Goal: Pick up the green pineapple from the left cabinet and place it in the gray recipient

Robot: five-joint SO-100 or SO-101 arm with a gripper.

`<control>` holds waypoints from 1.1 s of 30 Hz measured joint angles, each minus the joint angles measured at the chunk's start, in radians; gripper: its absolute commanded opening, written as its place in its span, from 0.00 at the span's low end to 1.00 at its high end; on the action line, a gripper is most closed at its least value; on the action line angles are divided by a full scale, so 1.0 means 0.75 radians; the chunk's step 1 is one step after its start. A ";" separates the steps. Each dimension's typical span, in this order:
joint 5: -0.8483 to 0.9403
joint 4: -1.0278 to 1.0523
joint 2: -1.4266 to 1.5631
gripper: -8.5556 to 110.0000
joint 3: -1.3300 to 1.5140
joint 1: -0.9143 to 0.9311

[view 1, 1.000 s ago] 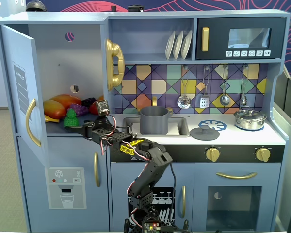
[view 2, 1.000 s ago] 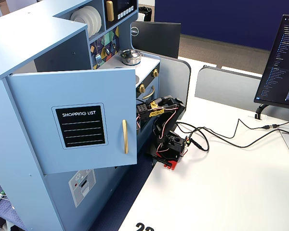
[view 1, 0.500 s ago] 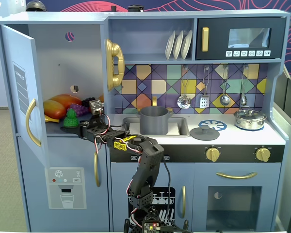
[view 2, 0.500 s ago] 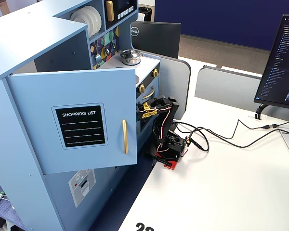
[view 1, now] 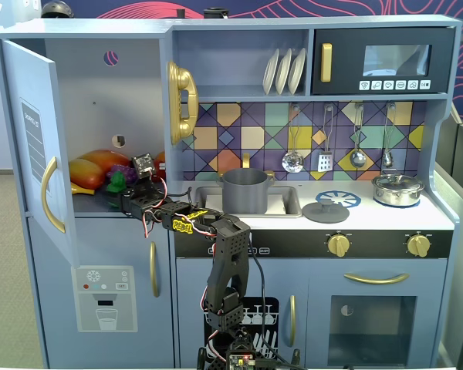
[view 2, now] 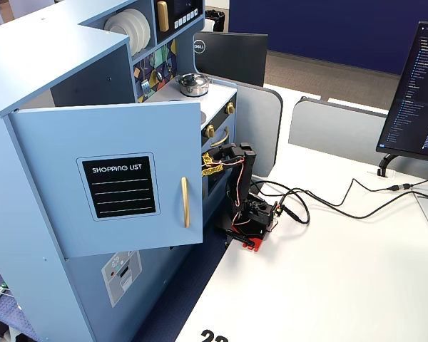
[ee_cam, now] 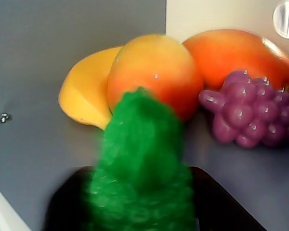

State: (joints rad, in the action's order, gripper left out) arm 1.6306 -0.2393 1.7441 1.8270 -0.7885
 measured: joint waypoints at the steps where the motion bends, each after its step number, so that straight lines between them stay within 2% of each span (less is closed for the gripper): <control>1: 0.000 0.000 0.000 0.07 0.000 0.000; 9: 0.072 0.016 0.182 0.07 0.067 -0.153; 14: 0.207 0.157 0.583 0.07 0.295 -0.227; 20: 0.303 0.368 1.205 0.07 0.593 -0.182; 22: 0.292 0.425 1.372 0.07 0.628 -0.084; 26: 0.145 0.562 1.636 0.07 0.638 0.272; 29: 0.008 0.610 1.671 0.07 0.620 0.587; 33: -0.082 0.626 1.559 0.07 0.515 0.867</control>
State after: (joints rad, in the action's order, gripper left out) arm 1.5693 0.2301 2.9130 2.2135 -0.1381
